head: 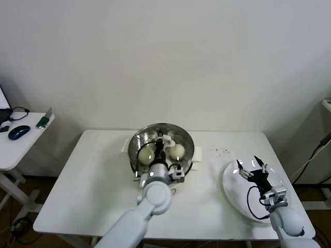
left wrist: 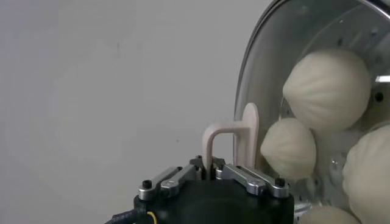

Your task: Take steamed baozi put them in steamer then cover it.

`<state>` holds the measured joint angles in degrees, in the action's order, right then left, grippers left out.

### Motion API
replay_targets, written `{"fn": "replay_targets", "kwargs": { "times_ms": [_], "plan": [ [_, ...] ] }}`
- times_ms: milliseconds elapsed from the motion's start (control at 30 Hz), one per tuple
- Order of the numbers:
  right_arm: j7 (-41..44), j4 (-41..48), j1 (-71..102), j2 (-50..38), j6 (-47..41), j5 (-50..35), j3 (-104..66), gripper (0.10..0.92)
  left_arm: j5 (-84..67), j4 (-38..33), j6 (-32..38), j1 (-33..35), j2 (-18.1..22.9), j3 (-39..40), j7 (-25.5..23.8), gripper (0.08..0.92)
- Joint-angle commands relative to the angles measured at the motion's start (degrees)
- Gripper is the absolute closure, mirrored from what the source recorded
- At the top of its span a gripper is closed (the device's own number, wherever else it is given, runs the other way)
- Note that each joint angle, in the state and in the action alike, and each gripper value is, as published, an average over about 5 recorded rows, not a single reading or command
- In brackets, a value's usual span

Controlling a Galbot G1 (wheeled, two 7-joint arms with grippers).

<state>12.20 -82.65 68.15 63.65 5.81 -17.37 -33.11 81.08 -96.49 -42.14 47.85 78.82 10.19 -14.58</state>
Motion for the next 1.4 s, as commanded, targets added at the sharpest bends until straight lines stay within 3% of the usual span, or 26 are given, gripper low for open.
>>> {"fn": "replay_targets", "kwargs": {
  "times_ms": [33,433,700,900,1067,1200,1400],
  "plan": [
    [-0.3,-1.4,0.1,-0.3,-4.8,0.8,-0.3,0.203,-2.3,-4.3,-2.8,0.7,-1.8,0.8,-1.4,0.791],
    [-0.7,-2.2,0.0,-0.3,-8.7,0.9,-0.6,0.203,-6.8,-18.5,-2.8,7.4,-7.9,-0.9,0.4,0.438],
    [-0.8,-2.9,-0.1,-0.4,-8.6,1.0,-0.2,0.203,-14.7,-27.0,2.2,16.4,-10.5,-7.4,8.9,0.215],
    [-0.7,-4.0,0.3,-0.2,-8.3,1.7,-0.1,0.203,-33.4,-30.7,13.9,22.7,-12.8,-17.0,17.8,0.178],
    [-0.5,-4.3,0.5,0.1,-7.7,2.2,0.1,0.203,-50.0,-31.0,26.9,31.2,-11.3,-29.2,23.4,0.177],
    [-0.5,-4.9,0.9,0.5,-7.0,2.1,0.1,0.203,-65.8,-30.3,37.1,38.4,-7.0,-40.9,23.8,0.177],
    [-0.3,-7.1,2.2,0.9,-6.0,1.9,0.0,0.203,-85.7,-22.1,44.4,42.0,-2.9,-56.0,18.4,0.177]
  ]
}}
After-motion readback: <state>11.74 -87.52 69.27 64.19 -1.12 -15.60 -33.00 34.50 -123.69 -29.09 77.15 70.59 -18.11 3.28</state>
